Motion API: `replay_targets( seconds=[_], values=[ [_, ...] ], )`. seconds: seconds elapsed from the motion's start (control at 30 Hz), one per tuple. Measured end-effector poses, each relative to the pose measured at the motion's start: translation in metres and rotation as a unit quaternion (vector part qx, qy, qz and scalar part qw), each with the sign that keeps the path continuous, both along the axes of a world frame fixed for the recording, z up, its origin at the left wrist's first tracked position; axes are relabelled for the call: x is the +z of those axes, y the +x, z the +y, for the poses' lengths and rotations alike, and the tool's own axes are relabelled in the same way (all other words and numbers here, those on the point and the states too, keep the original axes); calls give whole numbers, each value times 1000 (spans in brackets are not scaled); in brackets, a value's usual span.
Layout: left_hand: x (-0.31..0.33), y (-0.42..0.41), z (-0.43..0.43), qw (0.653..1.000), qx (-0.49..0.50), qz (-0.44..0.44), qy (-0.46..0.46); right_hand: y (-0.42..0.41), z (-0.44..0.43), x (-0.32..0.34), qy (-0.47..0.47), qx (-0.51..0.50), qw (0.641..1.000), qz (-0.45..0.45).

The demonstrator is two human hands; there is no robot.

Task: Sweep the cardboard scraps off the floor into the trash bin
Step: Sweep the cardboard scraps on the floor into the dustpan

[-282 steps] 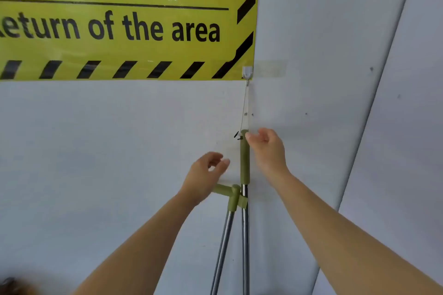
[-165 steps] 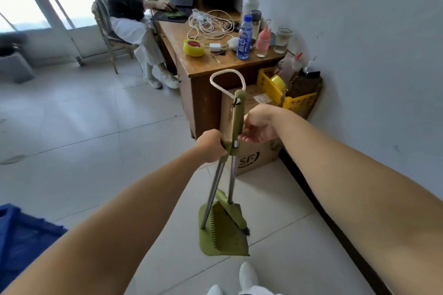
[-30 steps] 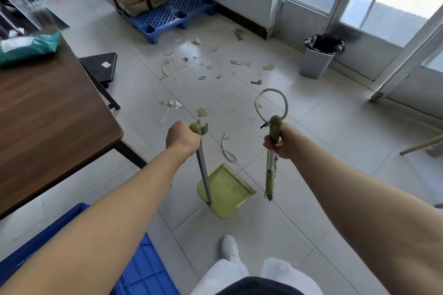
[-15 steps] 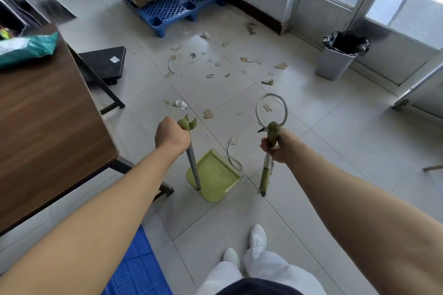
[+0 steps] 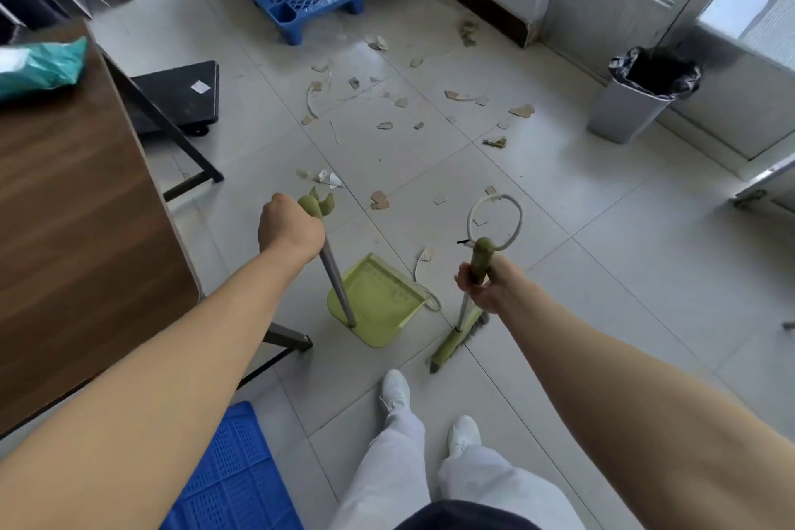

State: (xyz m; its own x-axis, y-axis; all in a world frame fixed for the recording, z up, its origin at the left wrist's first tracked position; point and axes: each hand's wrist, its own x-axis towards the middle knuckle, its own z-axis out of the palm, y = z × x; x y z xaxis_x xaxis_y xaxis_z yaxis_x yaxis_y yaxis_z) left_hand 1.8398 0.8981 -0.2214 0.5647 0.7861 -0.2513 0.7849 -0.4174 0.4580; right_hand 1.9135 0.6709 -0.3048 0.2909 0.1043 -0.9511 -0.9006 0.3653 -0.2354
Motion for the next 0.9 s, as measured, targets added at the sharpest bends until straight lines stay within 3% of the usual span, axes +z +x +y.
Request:
replay_targets(
  seconds=[0.33, 0.67, 0.83, 0.9],
  values=[
    [-11, 30, 66, 1000, 9, 28, 2, 41, 80, -17, 64, -51, 997, -2],
    [-28, 57, 98, 998, 46, 2, -35, 90, 95, -37, 22, -91, 996, -12],
    [-19, 78, 105, 999, 13, -6, -30, 98, 85, -24, -34, -69, 996, -43],
    [-17, 85, 106, 1000, 0, -5, -27, 107, 81, -19, -47, -107, 993, -22]
  ],
)
